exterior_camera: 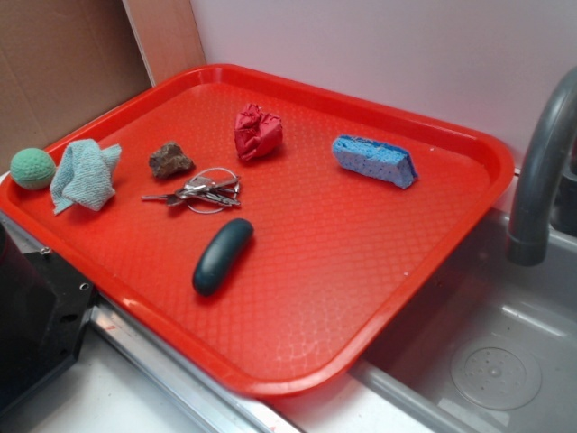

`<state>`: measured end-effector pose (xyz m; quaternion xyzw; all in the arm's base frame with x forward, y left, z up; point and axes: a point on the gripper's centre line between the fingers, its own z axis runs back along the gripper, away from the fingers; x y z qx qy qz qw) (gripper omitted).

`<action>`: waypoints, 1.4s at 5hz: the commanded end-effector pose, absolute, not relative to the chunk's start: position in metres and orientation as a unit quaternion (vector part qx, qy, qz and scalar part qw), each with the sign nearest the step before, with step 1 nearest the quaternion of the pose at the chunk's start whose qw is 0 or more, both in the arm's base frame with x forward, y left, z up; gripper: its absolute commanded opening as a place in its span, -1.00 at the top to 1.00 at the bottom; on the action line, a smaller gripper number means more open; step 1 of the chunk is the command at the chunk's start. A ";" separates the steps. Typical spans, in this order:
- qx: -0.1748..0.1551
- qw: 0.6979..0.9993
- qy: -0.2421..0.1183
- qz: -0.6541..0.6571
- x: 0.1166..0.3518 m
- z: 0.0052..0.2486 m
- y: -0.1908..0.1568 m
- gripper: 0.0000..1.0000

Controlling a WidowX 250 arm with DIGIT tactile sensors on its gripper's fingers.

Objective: Grab the blue sponge.

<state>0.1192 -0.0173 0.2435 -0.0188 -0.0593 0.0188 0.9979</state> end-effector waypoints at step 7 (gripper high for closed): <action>0.013 0.898 -0.157 -0.412 0.294 0.165 -0.047 -1.00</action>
